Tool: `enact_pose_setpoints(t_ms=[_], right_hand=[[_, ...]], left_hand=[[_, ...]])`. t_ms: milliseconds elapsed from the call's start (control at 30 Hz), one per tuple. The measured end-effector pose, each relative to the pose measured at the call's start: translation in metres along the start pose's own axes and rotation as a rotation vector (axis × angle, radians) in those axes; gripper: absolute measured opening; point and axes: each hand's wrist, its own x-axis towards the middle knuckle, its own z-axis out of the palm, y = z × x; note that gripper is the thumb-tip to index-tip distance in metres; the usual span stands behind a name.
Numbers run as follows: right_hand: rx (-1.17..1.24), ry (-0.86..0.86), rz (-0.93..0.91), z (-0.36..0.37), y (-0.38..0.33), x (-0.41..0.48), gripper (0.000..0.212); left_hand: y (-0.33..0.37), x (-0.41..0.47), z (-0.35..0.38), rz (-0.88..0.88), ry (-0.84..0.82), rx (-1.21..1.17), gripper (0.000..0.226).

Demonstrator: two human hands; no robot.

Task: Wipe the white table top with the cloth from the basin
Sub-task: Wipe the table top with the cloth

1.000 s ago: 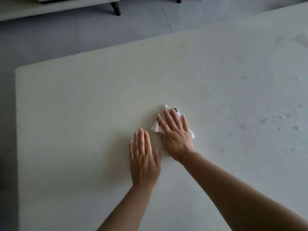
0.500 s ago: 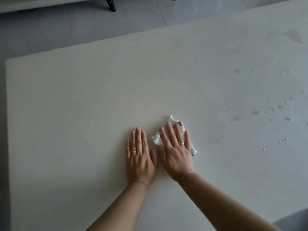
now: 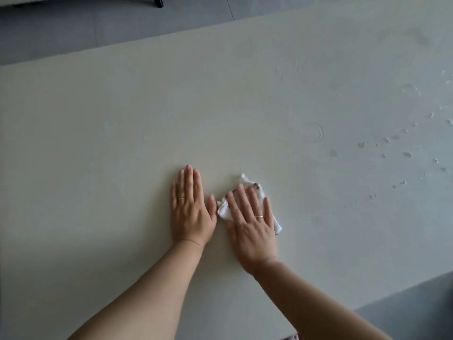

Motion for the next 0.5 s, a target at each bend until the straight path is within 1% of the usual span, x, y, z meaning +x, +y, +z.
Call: enact_pose_setpoints(t_ms=[33,67,100,133,167,267,333,367,400,433,500], right_hand=[[-0.009,-0.012,-0.107,0.0,0.009,-0.005,0.052],[-0.013,-0.031,-0.177,-0.003,0.024,-0.006,0.051],[-0.031,-0.039,-0.207,-0.008,0.043,-0.007,0.051],[-0.045,-0.041,-0.191,-0.013,0.062,-0.008,0.051],[-0.041,-0.037,-0.128,-0.019,0.081,-0.009,0.052],[0.003,0.026,0.202,-0.031,0.118,-0.012,0.054],[0.052,0.068,0.395,-0.027,0.108,-0.015,0.057],[0.073,0.076,0.435,-0.023,0.094,-0.02,0.059],[0.077,0.076,0.414,-0.018,0.076,-0.028,0.061],[0.063,0.063,0.331,-0.011,0.057,-0.04,0.062],[0.017,-0.011,0.08,-0.003,0.031,-0.071,0.061]], left_hand=[[0.0,0.0,0.0,0.002,-0.002,0.0,0.065],[0.001,0.0,0.0,0.003,-0.004,0.0,0.065],[0.001,-0.001,-0.001,0.003,-0.008,0.0,0.066],[0.001,-0.001,-0.001,0.003,-0.011,0.001,0.067],[0.002,-0.001,-0.002,0.002,-0.015,0.004,0.067],[0.007,-0.008,-0.006,-0.038,-0.005,-0.004,0.069],[0.021,-0.027,-0.008,-0.059,0.016,-0.042,0.067],[0.031,-0.045,-0.006,-0.049,0.016,-0.063,0.065],[0.043,-0.066,-0.004,-0.032,0.013,-0.082,0.063],[0.054,-0.088,-0.001,-0.02,0.01,-0.094,0.061],[0.068,-0.127,0.006,-0.025,0.002,-0.094,0.058]])
